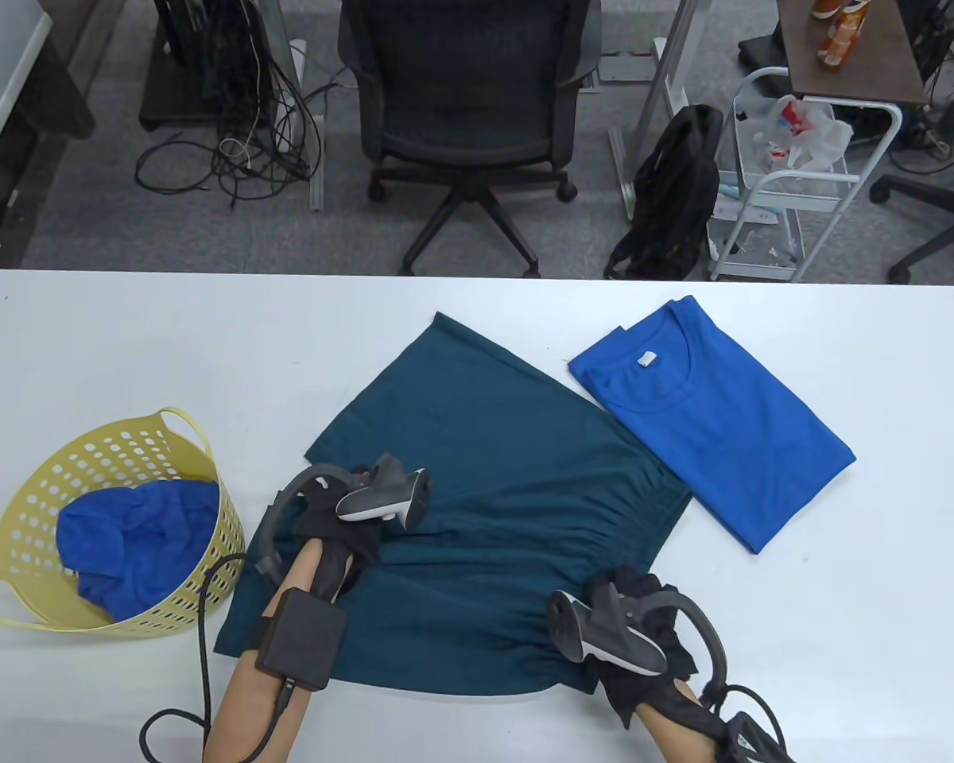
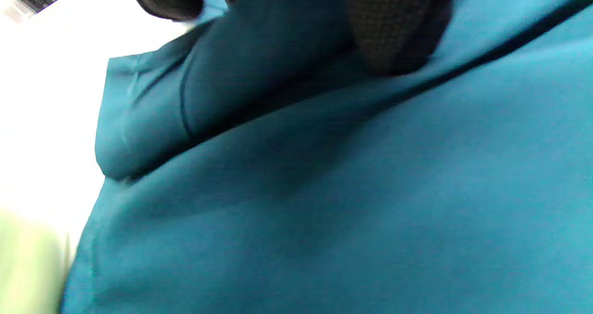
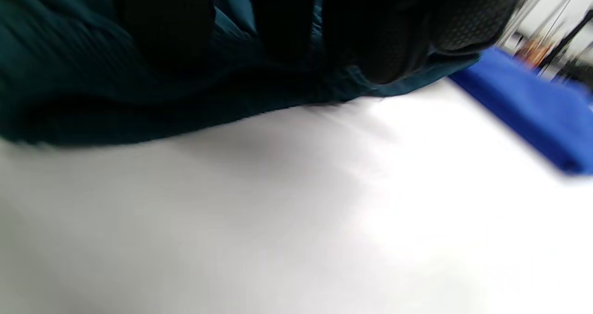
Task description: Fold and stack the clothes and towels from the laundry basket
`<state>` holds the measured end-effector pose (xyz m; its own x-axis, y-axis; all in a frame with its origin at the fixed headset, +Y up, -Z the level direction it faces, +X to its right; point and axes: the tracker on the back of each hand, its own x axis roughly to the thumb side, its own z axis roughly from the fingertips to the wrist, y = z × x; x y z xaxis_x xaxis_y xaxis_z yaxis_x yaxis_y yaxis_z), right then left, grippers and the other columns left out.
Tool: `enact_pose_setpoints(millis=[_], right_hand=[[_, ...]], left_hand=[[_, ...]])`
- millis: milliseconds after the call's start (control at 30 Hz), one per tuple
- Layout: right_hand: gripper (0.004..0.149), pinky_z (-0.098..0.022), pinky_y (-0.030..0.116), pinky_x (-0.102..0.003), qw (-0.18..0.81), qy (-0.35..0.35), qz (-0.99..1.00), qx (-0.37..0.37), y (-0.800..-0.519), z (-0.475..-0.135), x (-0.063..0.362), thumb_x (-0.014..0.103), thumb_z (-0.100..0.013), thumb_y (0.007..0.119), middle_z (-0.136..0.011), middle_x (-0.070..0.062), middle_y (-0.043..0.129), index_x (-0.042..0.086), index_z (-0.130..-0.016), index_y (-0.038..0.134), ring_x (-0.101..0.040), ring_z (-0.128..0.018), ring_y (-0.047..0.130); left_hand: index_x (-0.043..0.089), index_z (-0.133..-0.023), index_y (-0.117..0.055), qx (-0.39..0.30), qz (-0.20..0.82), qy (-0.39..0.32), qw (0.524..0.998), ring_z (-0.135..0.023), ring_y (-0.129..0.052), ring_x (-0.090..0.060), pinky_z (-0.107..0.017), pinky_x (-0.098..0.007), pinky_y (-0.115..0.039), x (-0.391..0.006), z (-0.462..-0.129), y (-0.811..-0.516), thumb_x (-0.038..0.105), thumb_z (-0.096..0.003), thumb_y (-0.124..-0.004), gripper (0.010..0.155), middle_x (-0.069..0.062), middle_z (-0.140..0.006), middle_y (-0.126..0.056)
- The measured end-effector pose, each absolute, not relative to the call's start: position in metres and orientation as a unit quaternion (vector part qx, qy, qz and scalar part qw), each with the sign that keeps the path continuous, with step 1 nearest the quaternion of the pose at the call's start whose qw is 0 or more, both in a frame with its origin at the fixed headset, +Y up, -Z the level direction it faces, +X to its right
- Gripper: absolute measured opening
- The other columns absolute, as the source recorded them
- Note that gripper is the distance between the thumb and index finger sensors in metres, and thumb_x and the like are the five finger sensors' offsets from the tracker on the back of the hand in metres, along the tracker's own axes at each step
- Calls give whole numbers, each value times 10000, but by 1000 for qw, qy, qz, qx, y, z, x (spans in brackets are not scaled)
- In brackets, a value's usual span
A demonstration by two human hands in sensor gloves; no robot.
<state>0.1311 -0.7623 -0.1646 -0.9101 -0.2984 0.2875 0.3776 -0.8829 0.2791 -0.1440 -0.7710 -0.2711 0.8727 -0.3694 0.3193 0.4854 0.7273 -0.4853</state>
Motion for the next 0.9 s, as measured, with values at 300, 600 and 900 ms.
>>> enact_pose_setpoints(millis=[300,600,900], right_hand=[[624,-682,532,-747,162,-143,-976,-12,-768,-193,189,258,-591,802,-1135,-349,518,204,-1148,525,-554,-939,634],[596,-688,566,-720,103,-116,-987,-34,-754,-189,212,255,-580,797,-1136,-305,531,182,-1126,569,-510,-950,652],[719,-702,517,-768,-3,-269,-958,-101,-760,-187,233,319,-493,895,-1243,-141,437,291,-1129,560,-497,-1070,535]], left_hand=[[221,-1152,-562,-209,-164,-96,959,-861,-923,-238,-708,-523,-768,-147,-229,-770,582,-478,-783,795,-121,-1063,-792],[240,-1217,-299,-172,-110,-97,974,-1053,-758,-372,-742,-576,-703,-155,-204,-757,549,-509,-756,898,-204,-1246,-514],[374,-1203,-214,-352,-92,-250,898,-1143,-256,-518,-759,-716,-501,-162,-150,-782,556,-354,-920,1119,-255,-1266,-103]])
